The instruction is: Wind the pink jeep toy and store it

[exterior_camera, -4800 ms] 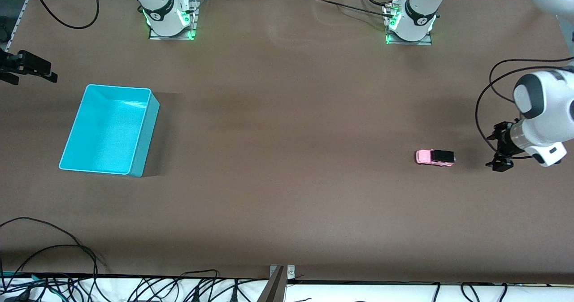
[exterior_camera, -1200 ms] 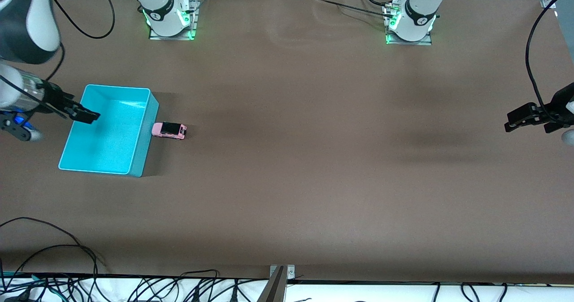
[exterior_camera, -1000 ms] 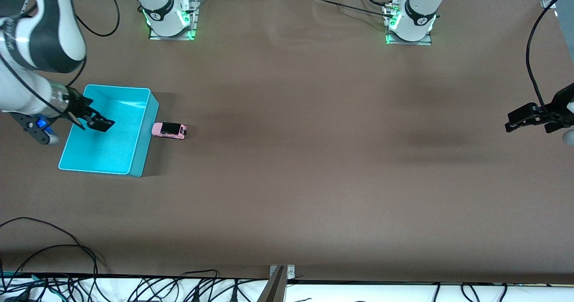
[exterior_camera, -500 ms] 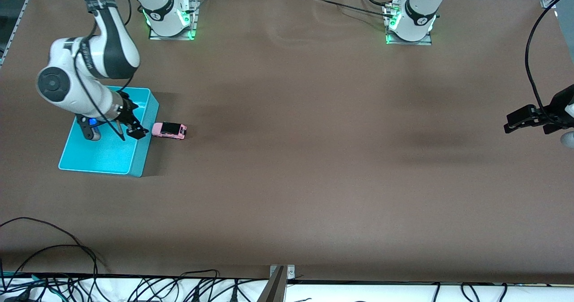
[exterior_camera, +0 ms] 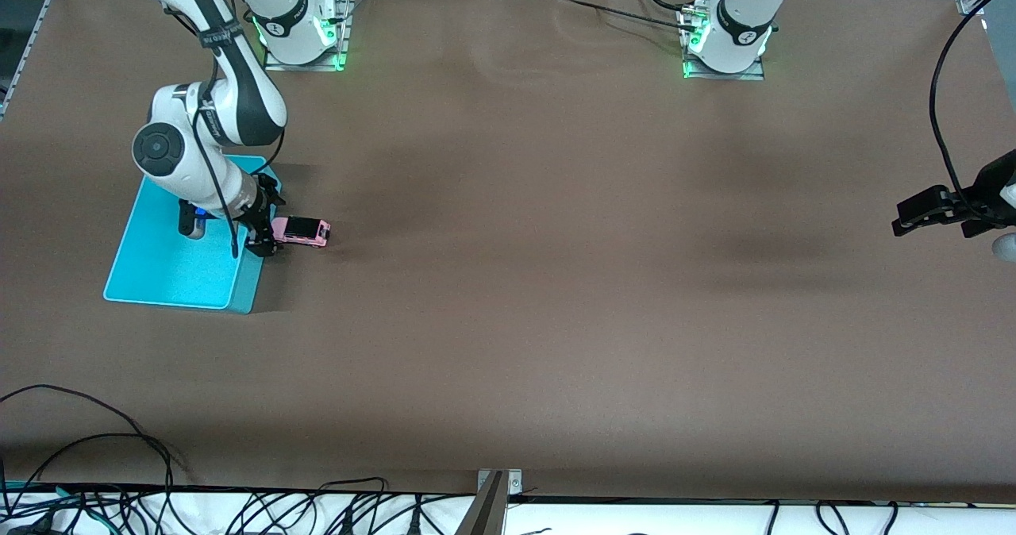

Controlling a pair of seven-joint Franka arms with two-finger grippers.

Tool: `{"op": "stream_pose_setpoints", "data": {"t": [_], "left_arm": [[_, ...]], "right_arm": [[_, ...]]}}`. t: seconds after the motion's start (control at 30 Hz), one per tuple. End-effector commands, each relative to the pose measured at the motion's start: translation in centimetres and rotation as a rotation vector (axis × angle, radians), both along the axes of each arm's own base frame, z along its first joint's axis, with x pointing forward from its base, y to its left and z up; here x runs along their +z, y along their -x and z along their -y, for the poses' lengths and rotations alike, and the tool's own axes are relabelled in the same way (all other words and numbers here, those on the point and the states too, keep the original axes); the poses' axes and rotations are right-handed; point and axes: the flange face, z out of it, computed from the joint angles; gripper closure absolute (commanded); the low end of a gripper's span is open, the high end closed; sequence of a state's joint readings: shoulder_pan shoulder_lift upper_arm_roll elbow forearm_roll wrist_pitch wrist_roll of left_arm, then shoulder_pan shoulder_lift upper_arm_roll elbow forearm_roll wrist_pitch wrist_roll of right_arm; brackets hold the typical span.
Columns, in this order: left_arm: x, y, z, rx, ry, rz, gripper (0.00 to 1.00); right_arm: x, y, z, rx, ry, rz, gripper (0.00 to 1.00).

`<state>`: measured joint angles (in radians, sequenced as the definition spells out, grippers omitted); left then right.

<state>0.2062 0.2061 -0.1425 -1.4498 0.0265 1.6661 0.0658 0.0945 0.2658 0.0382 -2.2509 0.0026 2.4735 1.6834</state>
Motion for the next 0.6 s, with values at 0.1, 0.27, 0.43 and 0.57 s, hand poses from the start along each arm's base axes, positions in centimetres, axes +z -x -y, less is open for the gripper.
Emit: {"op": "stream_pose_setpoints", "data": {"t": [0.1,0.27,0.43,0.57], "left_arm": [[0.1,0.2,-0.1,-0.015,0.018,0.0,0.0],[0.1,0.2,-0.1,-0.015,0.016,0.0,0.0],[0.1,0.2,-0.1,-0.015,0.016,0.0,0.0],[0.1,0.2,-0.1,-0.015,0.016,0.0,0.0]], "right_arm": [[-2.4,0.5,-0.8,-0.048,-0.004,0.022,0.0],[-3.6,0.9,-1.4,-0.039,-0.004,0.018,0.29],[-3.6,1.0,-1.7,-0.045,-0.002,0.013,0.63],[-3.6,0.9,-1.6,-0.087,-0.001,0.014,0.81]]}}
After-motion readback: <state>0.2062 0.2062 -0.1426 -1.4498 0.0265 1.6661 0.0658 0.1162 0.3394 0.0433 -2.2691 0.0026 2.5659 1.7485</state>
